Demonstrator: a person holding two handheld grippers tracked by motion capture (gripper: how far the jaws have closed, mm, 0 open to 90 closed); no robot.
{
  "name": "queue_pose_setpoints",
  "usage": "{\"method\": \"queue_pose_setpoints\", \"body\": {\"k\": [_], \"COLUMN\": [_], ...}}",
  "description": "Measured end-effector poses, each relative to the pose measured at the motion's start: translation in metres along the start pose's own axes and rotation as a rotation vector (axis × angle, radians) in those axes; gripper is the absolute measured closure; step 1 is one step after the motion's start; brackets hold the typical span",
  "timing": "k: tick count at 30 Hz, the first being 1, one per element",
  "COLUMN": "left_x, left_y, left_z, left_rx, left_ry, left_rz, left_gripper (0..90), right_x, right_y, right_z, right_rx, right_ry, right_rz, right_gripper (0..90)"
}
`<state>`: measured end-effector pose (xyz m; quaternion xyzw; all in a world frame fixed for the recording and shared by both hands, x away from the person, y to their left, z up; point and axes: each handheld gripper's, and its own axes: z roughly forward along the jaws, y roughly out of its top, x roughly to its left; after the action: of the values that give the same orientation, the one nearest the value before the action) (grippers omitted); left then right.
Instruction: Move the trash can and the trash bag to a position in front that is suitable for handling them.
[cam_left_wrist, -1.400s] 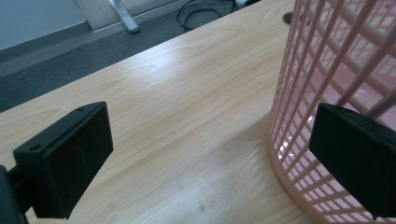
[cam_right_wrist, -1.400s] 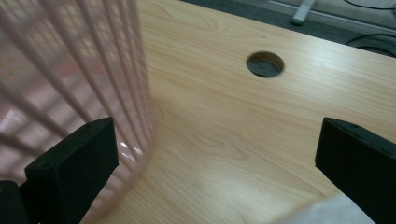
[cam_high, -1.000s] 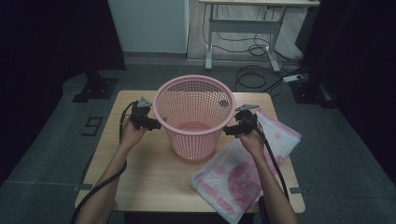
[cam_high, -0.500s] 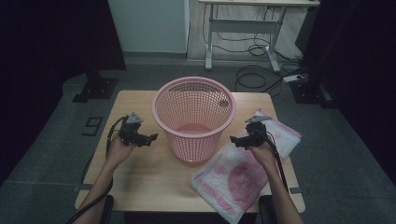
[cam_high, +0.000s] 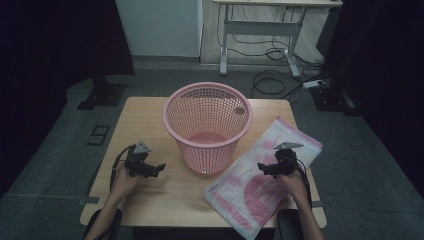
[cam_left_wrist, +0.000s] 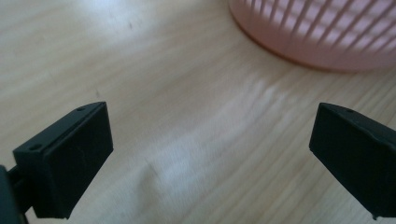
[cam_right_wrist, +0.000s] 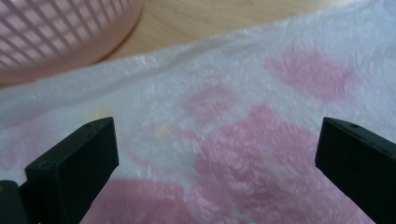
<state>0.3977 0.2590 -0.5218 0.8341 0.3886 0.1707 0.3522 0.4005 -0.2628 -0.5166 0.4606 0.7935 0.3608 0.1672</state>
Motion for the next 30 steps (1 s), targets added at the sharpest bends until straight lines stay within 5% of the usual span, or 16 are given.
{"method": "queue_pose_setpoints", "body": {"k": [8, 16, 23, 30], "left_x": [-0.001, -0.001, -0.001, -0.002], "left_y": [-0.02, -0.019, -0.019, -0.02], "left_z": [0.016, 0.018, 0.018, 0.018], "left_rx": [0.078, 0.079, 0.079, 0.081], "left_ry": [-0.003, -0.008, -0.007, -0.006], "left_rz": [-0.018, -0.017, -0.018, -0.022], "left_gripper": [0.0, 0.0, 0.0, 0.0], "right_x": [-0.004, -0.006, -0.005, -0.005], "right_y": [-0.022, -0.033, -0.043, -0.043], "right_z": [0.006, 0.011, 0.014, 0.014], "right_rx": [0.04, 0.073, 0.012, 0.013], "right_ry": [-0.019, -0.039, -0.069, -0.072], "right_rz": [-0.013, -0.018, -0.024, -0.02], "right_gripper": [0.0, 0.0, 0.0, 0.0]}}
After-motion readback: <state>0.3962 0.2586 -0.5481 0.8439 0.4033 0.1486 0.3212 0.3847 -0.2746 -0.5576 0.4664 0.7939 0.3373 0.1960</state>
